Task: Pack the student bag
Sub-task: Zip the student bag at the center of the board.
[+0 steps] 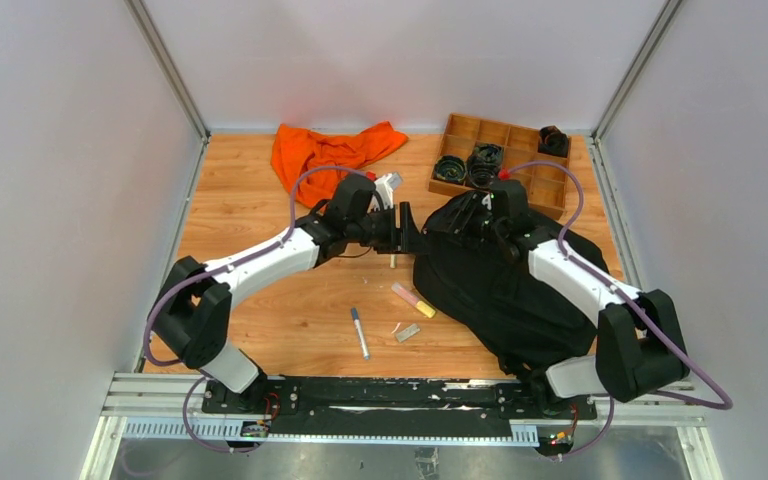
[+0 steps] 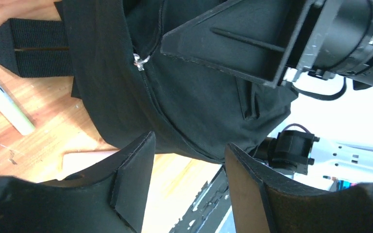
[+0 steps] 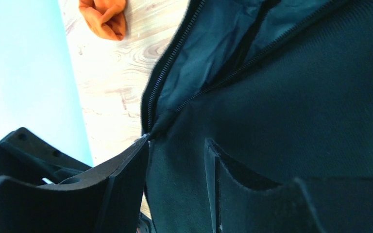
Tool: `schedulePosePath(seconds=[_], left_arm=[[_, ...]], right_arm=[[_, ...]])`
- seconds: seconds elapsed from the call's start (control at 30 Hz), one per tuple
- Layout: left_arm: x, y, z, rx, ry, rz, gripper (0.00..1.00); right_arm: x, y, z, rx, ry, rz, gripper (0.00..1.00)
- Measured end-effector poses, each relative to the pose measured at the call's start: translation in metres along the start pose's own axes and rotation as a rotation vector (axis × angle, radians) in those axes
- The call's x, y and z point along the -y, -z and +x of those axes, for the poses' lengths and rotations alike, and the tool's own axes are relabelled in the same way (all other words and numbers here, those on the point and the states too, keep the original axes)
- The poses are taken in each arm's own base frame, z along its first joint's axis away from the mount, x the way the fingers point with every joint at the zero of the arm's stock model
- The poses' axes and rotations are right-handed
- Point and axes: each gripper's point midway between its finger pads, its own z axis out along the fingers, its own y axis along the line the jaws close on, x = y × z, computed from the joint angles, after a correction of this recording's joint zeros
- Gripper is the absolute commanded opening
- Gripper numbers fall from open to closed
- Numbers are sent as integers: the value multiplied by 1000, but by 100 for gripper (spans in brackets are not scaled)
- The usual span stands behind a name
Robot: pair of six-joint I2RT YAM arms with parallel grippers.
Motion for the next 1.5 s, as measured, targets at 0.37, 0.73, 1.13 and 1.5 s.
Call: schedulePosePath(seconds=[0.37, 0.73, 1.13, 1.5], left_arm=[[-24, -24, 4, -27, 26, -53, 36], [-32, -31, 5, -52, 36, -85, 0], [-28, -30, 0, -42, 4, -54, 0], [-5, -7, -4, -23, -83, 13, 0]], right_arm=[[-8, -24, -1, -48, -81, -61, 38], [-9, -26, -11, -30, -111, -80, 0], [-35, -1, -32, 25, -5, -122, 0], [-48, 13, -53, 85, 118, -99, 0]])
